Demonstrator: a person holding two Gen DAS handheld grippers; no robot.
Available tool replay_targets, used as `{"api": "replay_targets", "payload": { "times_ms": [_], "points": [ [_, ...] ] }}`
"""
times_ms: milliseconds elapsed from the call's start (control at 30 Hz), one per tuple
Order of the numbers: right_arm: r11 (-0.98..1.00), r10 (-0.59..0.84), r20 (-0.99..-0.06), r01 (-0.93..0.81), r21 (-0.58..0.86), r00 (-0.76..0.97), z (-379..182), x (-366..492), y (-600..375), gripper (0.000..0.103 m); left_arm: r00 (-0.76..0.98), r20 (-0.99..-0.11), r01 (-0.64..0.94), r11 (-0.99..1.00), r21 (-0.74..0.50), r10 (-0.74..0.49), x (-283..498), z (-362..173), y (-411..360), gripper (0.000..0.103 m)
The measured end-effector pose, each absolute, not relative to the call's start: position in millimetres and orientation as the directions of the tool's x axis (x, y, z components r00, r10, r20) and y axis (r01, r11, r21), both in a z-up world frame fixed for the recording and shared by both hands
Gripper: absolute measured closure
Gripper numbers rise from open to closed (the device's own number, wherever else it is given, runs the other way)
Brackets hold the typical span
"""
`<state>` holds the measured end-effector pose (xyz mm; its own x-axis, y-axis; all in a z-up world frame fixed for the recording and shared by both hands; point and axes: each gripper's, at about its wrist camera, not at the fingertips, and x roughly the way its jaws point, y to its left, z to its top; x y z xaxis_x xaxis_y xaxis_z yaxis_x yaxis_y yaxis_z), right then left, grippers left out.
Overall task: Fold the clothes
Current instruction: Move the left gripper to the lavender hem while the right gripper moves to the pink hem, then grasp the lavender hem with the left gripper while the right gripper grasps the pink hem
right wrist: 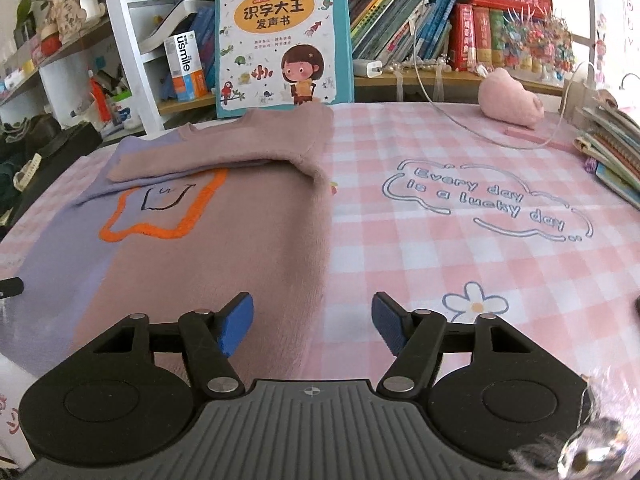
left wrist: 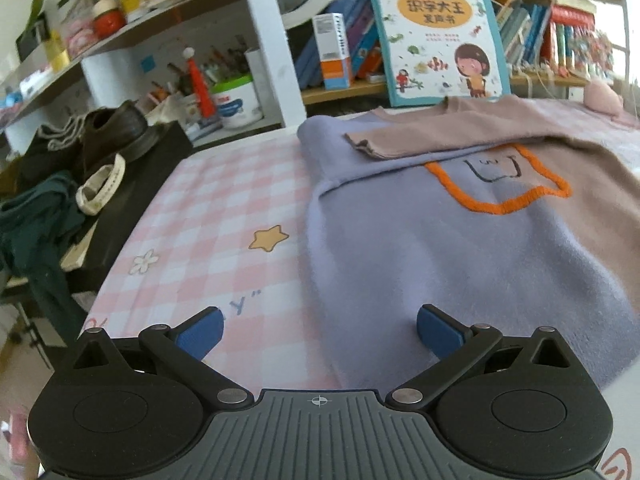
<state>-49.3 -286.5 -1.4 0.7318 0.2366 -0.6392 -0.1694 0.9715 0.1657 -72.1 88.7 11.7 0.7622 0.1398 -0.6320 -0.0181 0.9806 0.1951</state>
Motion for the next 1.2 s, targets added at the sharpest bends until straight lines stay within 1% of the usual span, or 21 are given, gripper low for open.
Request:
{"api": "replay_targets", "payload": {
  "times_ms": [67,133,167,233,267,333,367,433,467,500,533,633,833,867,900,933,967,1033,1133,1200],
  "points": [
    [0.969,0.245,-0.64,-0.17,0.178,0.728,-2.3,-50.6,-286.6,0.041,0.767,-0.626,-0.038,0.984,0.175,0.141,-74.2,14.7,94.2,0.001],
    [0.967,0.253,-0.642,-0.174,0.186,0.724,-3.1,-52.0,-286.0,0.049,0.769,-0.625,-0.05,0.987,0.155,0.137,-76.0,17.3,100.0,0.007],
    [0.966,0.258,-0.643,-0.176,0.19,0.721,-3.5,-52.8,-285.7,0.05,0.768,-0.627,-0.054,0.988,0.146,0.134,-76.3,17.9,102.2,0.009],
    [0.964,0.266,-0.647,-0.18,0.197,0.715,-4.1,-52.5,-284.6,0.055,0.764,-0.633,-0.058,0.99,0.128,0.126,-76.6,18.3,106.1,0.023],
    [0.963,0.27,-0.647,-0.183,0.2,0.713,-4.9,-53.1,-283.9,0.056,0.76,-0.639,-0.058,0.991,0.117,0.12,-76.5,18.0,107.7,0.026],
    [0.963,0.268,-0.645,-0.188,0.192,0.715,-5.0,-54.2,-282.2,0.058,0.753,-0.649,-0.057,0.994,0.097,0.106,-77.0,16.0,110.2,0.036],
    [0.963,0.27,-0.646,-0.189,0.193,0.714,-4.8,-54.2,-281.8,0.06,0.75,-0.654,-0.057,0.994,0.089,0.101,-77.2,14.6,111.1,0.038],
    [0.96,0.279,-0.646,-0.195,0.2,0.71,-4.7,-53.2,-281.9,0.072,0.745,-0.661,-0.055,0.996,0.069,0.087,-77.3,11.7,112.3,0.046],
    [0.958,0.286,-0.648,-0.2,0.205,0.706,-5.1,-52.1,-281.9,0.073,0.742,-0.667,-0.051,0.997,0.054,0.074,-76.6,10.4,112.7,0.048],
    [0.958,0.286,-0.65,-0.202,0.204,0.704,-4.8,-51.3,-281.1,0.074,0.738,-0.672,-0.047,0.998,0.036,0.059,-75.7,9.0,113.2,0.052],
    [0.958,0.287,-0.652,-0.204,0.202,0.701,-4.5,-50.5,-280.2,0.075,0.735,-0.676,-0.044,0.999,0.02,0.046,-75.4,7.7,113.8,0.053],
    [0.957,0.289,-0.657,-0.207,0.202,0.696,-3.9,-48.2,-278.6,0.078,0.727,-0.686,-0.032,0.999,-0.044,-0.006,-72.2,3.7,114.9,0.056],
    [0.955,0.296,-0.653,-0.193,0.227,0.697,-4.1,-45.8,-278.9,0.084,0.732,-0.679,-0.016,0.994,-0.111,-0.064,-65.4,1.5,114.0,0.058],
    [0.954,0.297,-0.65,-0.189,0.232,0.7,-4.3,-45.3,-278.7,0.085,0.733,-0.676,-0.013,0.993,-0.121,-0.072,-64.4,1.4,113.9,0.06],
    [0.954,0.297,-0.647,-0.186,0.236,0.702,-4.2,-45.3,-278.4,0.086,0.734,-0.674,-0.01,0.992,-0.13,-0.08,-63.6,1.5,113.7,0.068],
    [0.953,0.298,-0.643,-0.184,0.239,0.705,-3.7,-45.4,-278.0,0.086,0.735,-0.672,-0.007,0.99,-0.139,-0.089,-62.7,1.6,113.5,0.079],
    [0.953,0.299,-0.639,-0.183,0.243,0.709,-3.3,-45.5,-277.6,0.086,0.736,-0.67,-0.004,0.989,-0.148,-0.097,-61.8,1.7,113.3,0.082],
    [0.949,0.307,-0.622,-0.182,0.257,0.721,-0.3,-46.3,-278.3,0.087,0.739,-0.664,0.004,0.987,-0.16,-0.11,-61.2,2.8,112.4,0.094],
    [0.933,0.34,-0.578,-0.19,0.306,0.742,8.5,-48.3,-281.7,0.088,0.747,-0.653,0.021,0.987,-0.162,-0.123,-62.9,6.5,109.9,0.094],
    [0.927,0.355,-0.558,-0.208,0.311,0.75,14.3,-48.7,-281.0,0.088,0.753,-0.645,0.033,0.986,-0.163,-0.132,-64.1,9.0,108.2,0.094]
  ]
}}
